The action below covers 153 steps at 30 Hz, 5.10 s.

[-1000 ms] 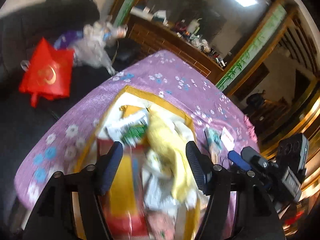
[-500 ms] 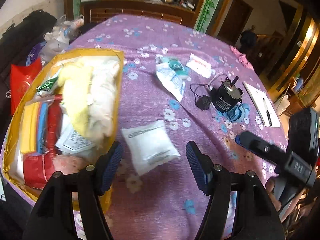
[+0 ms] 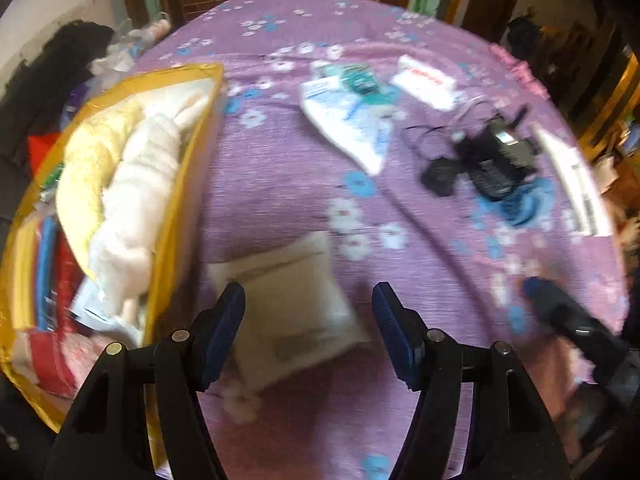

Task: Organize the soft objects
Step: 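Grasp the white packet with the left tool while the right tool grasps the blue cloth, then drop the white packet and blue cloth into the tray, opening both tools, then grasp the white desiccant packet with the left tool while the right tool grasps the teal cartoon packet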

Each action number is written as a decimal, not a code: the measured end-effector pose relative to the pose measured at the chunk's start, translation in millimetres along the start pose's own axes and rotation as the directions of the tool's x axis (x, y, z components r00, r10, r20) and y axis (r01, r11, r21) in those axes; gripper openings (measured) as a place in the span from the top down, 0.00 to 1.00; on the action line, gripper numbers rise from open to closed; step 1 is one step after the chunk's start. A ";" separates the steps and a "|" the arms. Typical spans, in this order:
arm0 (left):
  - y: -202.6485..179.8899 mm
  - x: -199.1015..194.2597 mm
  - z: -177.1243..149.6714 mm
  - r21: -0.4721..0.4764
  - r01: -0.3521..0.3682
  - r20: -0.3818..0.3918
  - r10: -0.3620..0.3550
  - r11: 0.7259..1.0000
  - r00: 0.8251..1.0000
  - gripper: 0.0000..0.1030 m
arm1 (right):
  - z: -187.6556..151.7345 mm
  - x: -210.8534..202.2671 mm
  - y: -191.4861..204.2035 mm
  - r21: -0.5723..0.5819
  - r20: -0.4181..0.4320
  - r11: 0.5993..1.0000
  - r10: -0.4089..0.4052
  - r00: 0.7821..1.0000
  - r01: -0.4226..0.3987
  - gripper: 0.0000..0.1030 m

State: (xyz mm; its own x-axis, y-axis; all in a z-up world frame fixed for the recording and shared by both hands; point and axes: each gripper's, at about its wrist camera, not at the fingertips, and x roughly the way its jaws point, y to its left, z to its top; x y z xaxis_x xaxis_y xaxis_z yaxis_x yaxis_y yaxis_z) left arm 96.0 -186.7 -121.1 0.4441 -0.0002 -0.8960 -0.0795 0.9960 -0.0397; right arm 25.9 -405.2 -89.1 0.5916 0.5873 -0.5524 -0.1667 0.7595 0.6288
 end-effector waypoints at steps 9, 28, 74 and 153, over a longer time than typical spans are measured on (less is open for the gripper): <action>9.6 -10.6 -15.3 -0.001 -0.048 -0.013 0.048 0.999 0.999 0.37 | -2.3 16.4 -12.9 0.028 0.007 0.997 0.065 0.998 -0.065 0.28; 19.0 -11.2 -18.7 0.107 -0.037 0.137 0.022 0.994 0.990 0.92 | 68.9 28.0 -35.6 0.200 0.076 0.958 -0.222 0.972 0.204 0.31; 222.7 -119.8 -77.0 -0.361 0.367 0.402 -0.212 0.857 0.891 0.94 | -32.3 80.6 196.7 -0.476 -0.177 0.821 0.260 0.949 -0.314 0.93; 86.7 -15.5 50.9 -0.459 0.535 0.156 -0.529 0.709 0.834 0.74 | 152.8 94.4 83.1 -0.215 -0.043 0.976 0.032 0.999 -0.041 0.22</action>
State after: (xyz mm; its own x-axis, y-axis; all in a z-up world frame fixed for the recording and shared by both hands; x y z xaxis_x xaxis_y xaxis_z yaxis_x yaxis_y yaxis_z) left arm 127.7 -95.8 -88.2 0.5517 -0.5133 -0.6574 -0.2285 0.6650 -0.7110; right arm 188.5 -329.4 -5.4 0.5511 0.6231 -0.5551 -0.3567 0.7772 0.5183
